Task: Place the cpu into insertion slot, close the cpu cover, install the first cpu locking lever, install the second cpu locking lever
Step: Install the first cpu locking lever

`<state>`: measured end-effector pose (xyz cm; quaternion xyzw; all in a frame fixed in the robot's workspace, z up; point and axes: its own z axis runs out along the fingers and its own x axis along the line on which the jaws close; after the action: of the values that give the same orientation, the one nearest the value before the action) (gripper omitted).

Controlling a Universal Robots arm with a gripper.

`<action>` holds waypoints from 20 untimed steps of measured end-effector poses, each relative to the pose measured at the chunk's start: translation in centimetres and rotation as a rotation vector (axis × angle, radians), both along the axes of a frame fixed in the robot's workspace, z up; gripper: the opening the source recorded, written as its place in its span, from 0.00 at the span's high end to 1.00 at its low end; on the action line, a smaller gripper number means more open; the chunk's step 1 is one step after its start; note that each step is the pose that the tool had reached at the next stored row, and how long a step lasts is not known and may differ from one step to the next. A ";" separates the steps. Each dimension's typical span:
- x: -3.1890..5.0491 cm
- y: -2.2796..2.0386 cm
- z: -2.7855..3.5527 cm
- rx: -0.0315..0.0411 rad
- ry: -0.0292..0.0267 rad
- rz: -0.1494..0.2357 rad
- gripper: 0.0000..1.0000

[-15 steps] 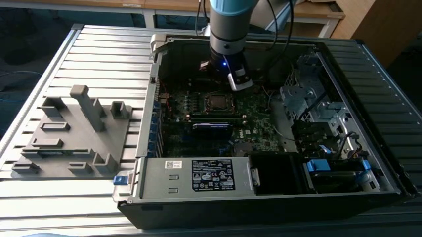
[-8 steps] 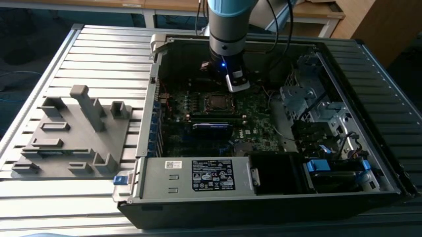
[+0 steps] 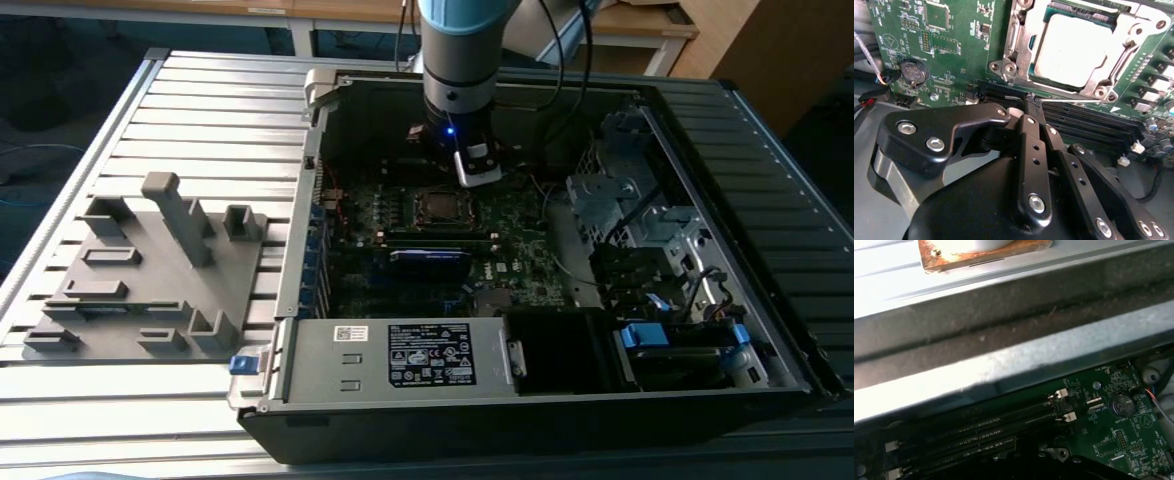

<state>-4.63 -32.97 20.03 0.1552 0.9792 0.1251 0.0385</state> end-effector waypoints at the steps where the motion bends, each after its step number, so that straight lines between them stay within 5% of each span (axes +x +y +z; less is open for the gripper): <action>1: 0.00 0.08 -0.01 0.0000 -0.0001 -0.004 0.89; 20: -0.02 0.62 -0.02 -0.0076 -0.0005 -0.045 0.89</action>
<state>-4.65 -32.35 20.02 0.1768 0.9759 0.1205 0.0421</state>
